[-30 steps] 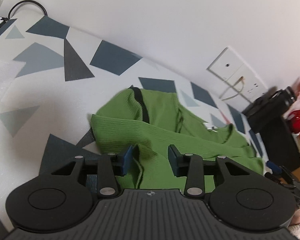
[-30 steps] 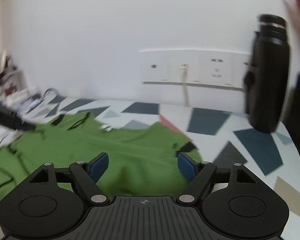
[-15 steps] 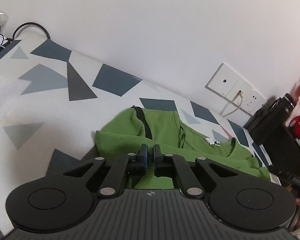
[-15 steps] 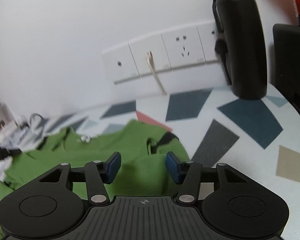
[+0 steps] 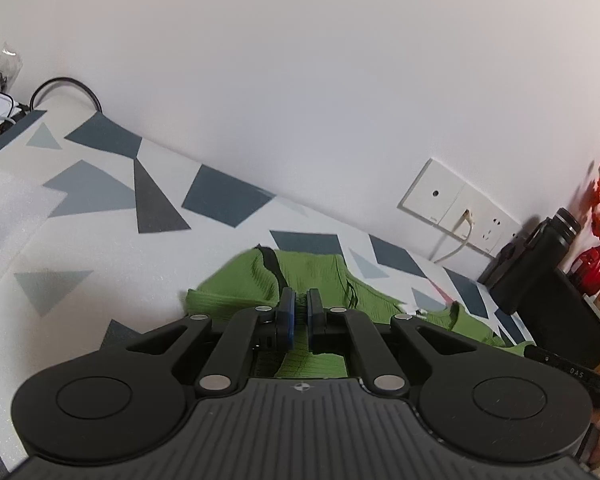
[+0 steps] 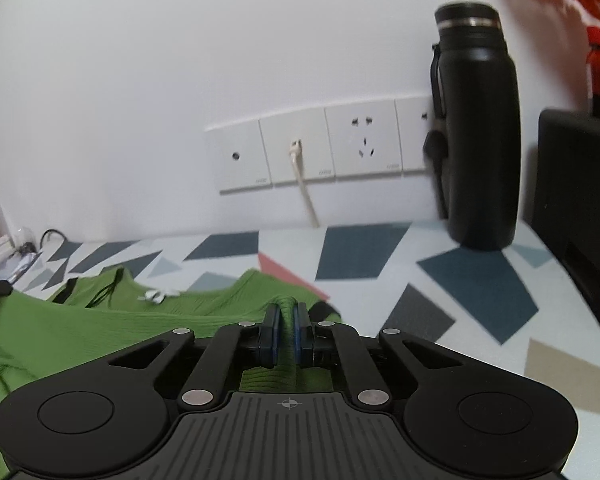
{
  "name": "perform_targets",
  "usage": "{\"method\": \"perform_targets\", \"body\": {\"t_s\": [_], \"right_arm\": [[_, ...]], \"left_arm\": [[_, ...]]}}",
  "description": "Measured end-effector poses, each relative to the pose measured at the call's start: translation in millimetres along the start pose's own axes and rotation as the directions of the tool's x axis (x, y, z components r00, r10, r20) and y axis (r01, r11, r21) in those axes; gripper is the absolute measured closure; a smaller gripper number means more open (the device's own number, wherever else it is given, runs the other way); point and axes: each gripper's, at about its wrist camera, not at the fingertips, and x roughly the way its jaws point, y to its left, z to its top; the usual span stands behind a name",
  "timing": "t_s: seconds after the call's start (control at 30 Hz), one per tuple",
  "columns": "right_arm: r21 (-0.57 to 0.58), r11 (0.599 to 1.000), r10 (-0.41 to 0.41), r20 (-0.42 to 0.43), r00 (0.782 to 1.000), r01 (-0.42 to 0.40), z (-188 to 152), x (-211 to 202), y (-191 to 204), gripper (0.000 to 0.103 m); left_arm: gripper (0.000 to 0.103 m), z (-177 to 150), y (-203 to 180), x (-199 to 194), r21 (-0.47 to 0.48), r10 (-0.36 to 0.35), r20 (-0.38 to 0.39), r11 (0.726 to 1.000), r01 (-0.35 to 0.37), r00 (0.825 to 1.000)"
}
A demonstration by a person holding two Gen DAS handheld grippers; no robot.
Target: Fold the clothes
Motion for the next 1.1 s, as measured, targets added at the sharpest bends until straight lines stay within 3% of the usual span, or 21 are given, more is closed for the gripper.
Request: {"method": "perform_targets", "body": {"t_s": [0.2, 0.4, 0.57, 0.63, 0.67, 0.7, 0.77, 0.9, 0.97, 1.1], "right_arm": [[-0.015, 0.999, -0.043, 0.026, 0.999, 0.044, 1.6, 17.2, 4.8, 0.097], [-0.011, 0.995, -0.095, -0.025, 0.995, 0.095, -2.3, 45.1, 5.4, 0.097], [0.036, 0.996, -0.085, -0.05, 0.995, 0.087, -2.8, 49.6, -0.9, 0.095], [0.055, 0.995, -0.083, -0.051, 0.995, 0.086, -3.2, 49.5, -3.9, 0.082], [0.057, 0.995, -0.085, -0.044, 0.995, 0.087, -3.0, 47.6, -4.3, 0.066], [0.057, 0.994, -0.087, -0.037, 0.996, 0.089, -2.7, 45.6, -4.6, 0.058], [0.059, 0.994, -0.09, -0.022, 0.996, 0.092, -2.2, 41.5, -5.1, 0.053], [0.042, 0.994, -0.101, 0.002, 0.995, 0.101, 0.8, 32.6, -1.8, 0.038], [0.054, 0.994, -0.097, 0.01, 0.995, 0.096, 1.0, 28.2, -1.5, 0.035], [0.05, 0.995, -0.084, 0.041, 0.996, 0.082, 1.5, 6.4, 6.8, 0.03]], "left_arm": [[0.097, 0.0, 1.8, 6.6, -0.026, -0.005, 0.023, 1.0, 0.005, 1.0], [0.097, -3.4, 11.7, 19.8, -0.05, 0.031, 0.027, 0.998, -0.03, 0.999], [0.097, -12.7, 21.6, 37.3, -0.077, 0.072, -0.013, 0.994, -0.073, 0.997], [0.096, -12.8, 25.7, 38.0, -0.097, 0.068, -0.023, 0.993, -0.07, 0.997], [0.094, -11.8, 26.2, 37.4, -0.099, 0.074, -0.034, 0.992, -0.077, 0.997], [0.091, -10.7, 26.5, 36.9, -0.099, 0.081, -0.047, 0.991, -0.085, 0.996], [0.081, -9.4, 26.5, 31.6, -0.092, 0.1, -0.069, 0.99, -0.106, 0.993], [0.071, -9.1, 21.2, 7.4, -0.029, 0.126, -0.08, 0.991, -0.129, 0.989], [0.058, -11.1, 18.4, -9.0, -0.003, 0.135, -0.082, 0.991, -0.135, 0.987], [0.051, -19.5, 8.0, -40.1, 0.076, 0.138, -0.085, 0.988, -0.132, 0.987]]}}
